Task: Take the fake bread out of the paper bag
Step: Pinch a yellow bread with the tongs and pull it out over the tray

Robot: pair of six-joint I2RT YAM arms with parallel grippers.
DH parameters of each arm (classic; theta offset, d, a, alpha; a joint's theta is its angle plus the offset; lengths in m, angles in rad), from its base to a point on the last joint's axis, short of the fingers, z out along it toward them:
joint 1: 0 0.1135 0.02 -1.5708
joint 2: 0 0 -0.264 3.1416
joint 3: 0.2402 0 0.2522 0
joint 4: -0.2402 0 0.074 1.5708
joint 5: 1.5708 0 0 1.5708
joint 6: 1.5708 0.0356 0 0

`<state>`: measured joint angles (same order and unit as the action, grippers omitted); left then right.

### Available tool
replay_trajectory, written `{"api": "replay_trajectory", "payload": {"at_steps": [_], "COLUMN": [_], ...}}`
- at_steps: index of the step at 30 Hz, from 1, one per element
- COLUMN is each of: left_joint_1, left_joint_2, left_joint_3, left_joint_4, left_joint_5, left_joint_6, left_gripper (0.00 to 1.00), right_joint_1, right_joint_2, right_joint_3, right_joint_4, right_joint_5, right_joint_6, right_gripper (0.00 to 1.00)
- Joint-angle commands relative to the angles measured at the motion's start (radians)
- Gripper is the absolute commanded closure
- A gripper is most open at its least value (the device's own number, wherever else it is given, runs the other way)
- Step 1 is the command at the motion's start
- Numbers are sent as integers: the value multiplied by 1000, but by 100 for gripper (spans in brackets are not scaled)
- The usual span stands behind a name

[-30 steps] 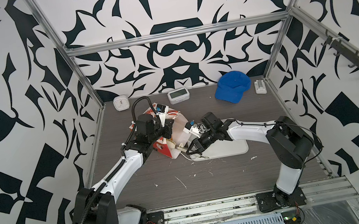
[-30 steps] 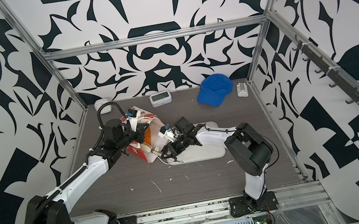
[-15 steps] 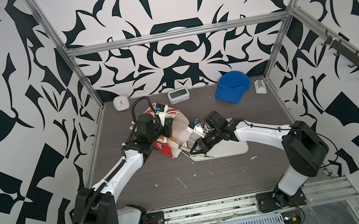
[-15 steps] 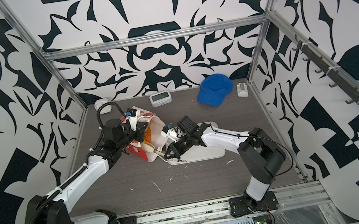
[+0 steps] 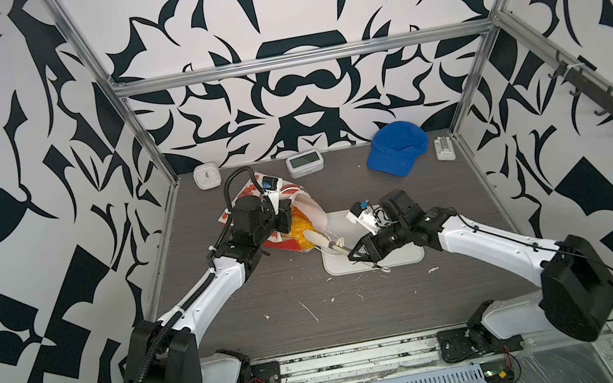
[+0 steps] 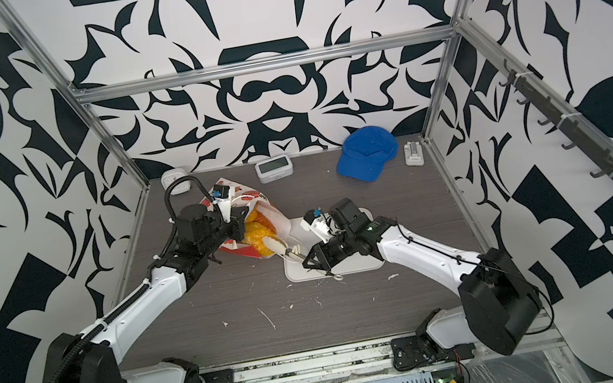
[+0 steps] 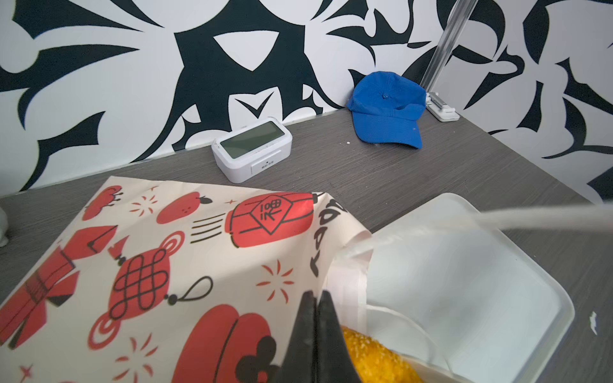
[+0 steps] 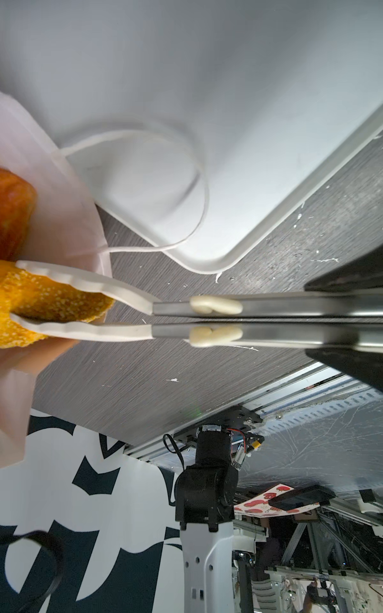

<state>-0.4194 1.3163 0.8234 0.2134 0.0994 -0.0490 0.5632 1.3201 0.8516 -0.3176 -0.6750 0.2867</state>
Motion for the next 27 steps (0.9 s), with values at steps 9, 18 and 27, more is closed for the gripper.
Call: {"api": "replay_trajectory", "payload": {"at_steps": [9, 18, 27], "left_joint_1": [15, 16, 15], "left_joint_2": [27, 18, 14], "left_joint_3": [-23, -32, -32], "left_joint_4": [44, 46, 38], "left_joint_5": [-5, -32, -59], "left_joint_6": [-24, -29, -28], "left_gripper": [100, 100, 100], "right_joint_1": [-48, -121, -177], "right_joint_2": [-88, -215, -329], "right_joint_3": [-61, -101, -170], "right_joint_4": [164, 132, 172], "right_joint_5": [28, 7, -72], "right_joint_6": [87, 104, 155], "right_gripper": [100, 100, 100]}}
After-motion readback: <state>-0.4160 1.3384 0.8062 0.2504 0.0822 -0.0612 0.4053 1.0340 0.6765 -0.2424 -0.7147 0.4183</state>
